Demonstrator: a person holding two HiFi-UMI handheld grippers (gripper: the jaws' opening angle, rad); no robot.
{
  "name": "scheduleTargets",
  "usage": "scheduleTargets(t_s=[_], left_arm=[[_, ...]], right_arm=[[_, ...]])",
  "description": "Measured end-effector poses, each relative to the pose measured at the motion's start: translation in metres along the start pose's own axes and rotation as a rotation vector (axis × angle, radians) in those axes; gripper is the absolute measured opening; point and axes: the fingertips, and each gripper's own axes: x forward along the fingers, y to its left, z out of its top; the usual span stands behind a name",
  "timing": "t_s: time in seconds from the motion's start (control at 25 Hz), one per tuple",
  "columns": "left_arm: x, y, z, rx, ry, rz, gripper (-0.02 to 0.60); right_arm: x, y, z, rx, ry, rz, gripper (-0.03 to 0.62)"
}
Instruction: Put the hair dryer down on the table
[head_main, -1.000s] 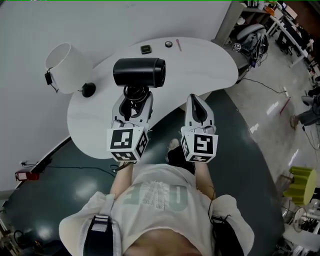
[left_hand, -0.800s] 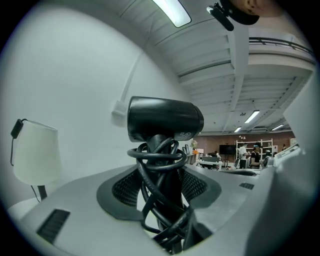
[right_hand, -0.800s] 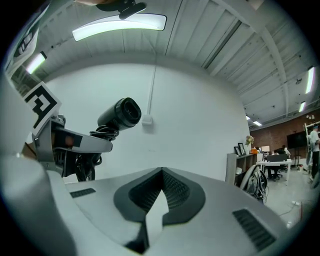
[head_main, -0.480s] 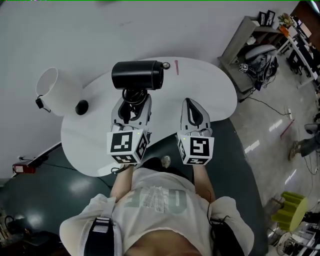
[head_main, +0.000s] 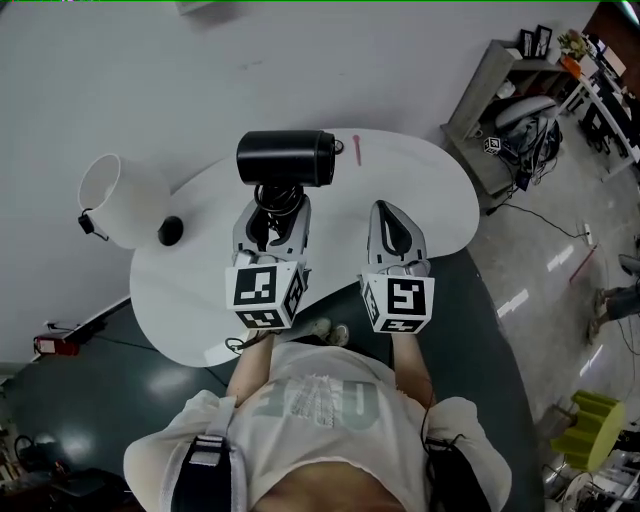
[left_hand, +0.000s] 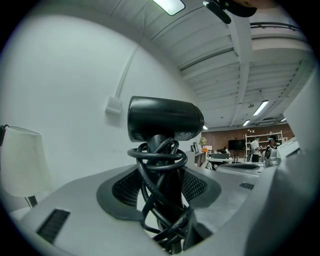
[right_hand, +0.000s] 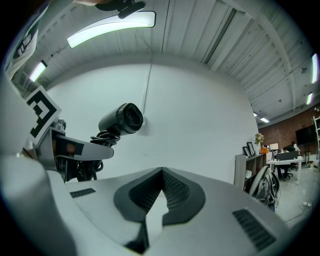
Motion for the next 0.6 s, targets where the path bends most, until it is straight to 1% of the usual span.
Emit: scheduleTargets(t_s=[0.08,0.16,0.36,0.6], left_arm=[[0.002,0.000,-0.002,-0.006,0.012,-0.002,0.230],[0.007,0.006,-0.006,-0.013,0.046,0.004,0.230],[0.010,0.034,-0.025,-0.022,0.141,0.073,0.230],[0.003,0.071,-0.067,-0.038,0.264,0.139,0.230]], right_arm=[[0.001,0.001,-0.001,0.003,0.005,0.006,-0.005],[0.009,0.005,-0.002,-0.001,0.019,0.020,-0.005],[0.035,0.032,-0.010,-0.009,0.051,0.104,-0.005],[0.059,0.067,-0.041,0.005,0.109,0.170,-0.004]])
